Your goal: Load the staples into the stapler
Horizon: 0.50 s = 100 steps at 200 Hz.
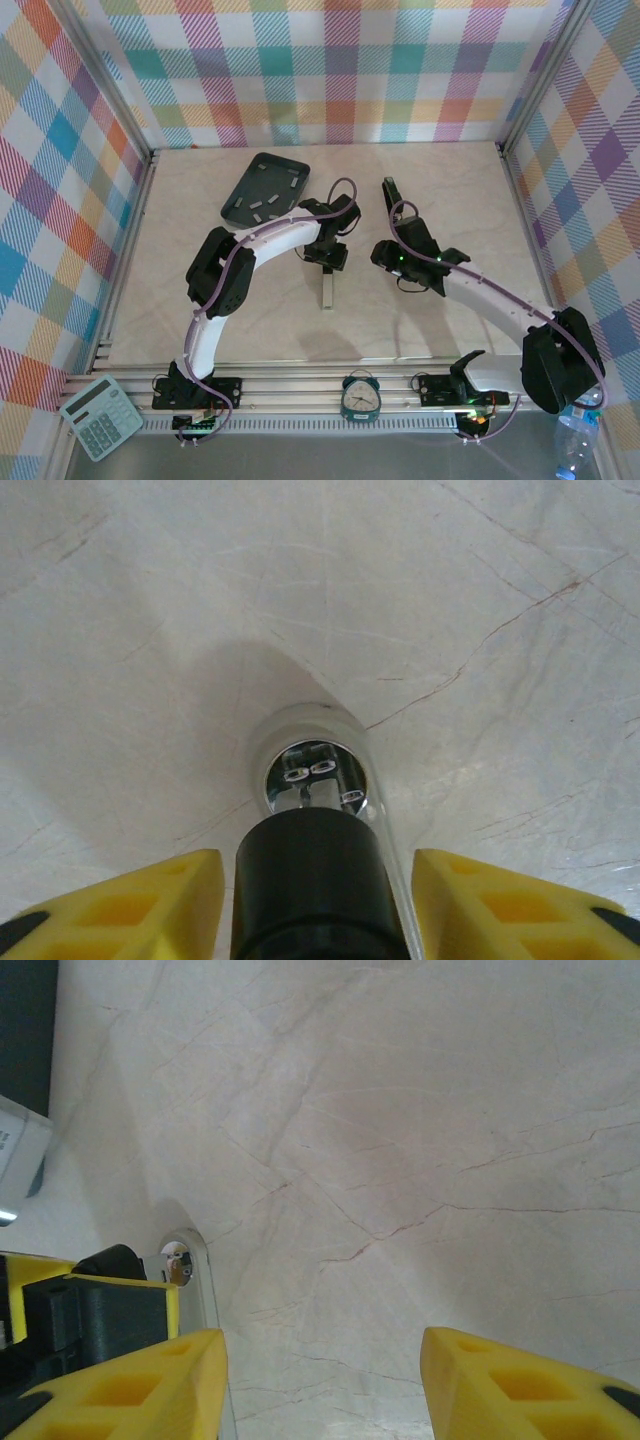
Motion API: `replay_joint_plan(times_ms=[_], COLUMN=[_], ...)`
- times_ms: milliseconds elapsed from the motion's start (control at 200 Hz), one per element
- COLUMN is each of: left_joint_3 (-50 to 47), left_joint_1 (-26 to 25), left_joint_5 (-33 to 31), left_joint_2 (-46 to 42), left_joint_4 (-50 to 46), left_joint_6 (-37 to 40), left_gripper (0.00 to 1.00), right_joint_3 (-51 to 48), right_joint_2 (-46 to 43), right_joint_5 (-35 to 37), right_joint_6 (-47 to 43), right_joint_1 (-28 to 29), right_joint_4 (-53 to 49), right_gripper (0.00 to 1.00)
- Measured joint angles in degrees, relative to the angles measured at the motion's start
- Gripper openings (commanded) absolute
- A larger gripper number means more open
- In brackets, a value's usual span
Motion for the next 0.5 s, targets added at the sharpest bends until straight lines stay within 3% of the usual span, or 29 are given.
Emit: replay_joint_plan(times_ms=[240,500], left_joint_3=[0.55,-1.57], left_joint_1=[-0.02,0.02], left_joint_5=[-0.09,1.62], left_joint_2=[0.0,-2.54], left_joint_4=[0.07,2.73], left_joint_6=[1.6,4.28], left_gripper=[0.21,0.12], right_joint_3=[0.0,-0.35], right_joint_2=[-1.11,-1.14], right_joint_5=[0.46,-0.09], right_joint_6=[0.04,-3.13], right_joint_1=[-0.04,-0.04], right_joint_4=[-0.02,2.27], right_gripper=[0.53,0.51])
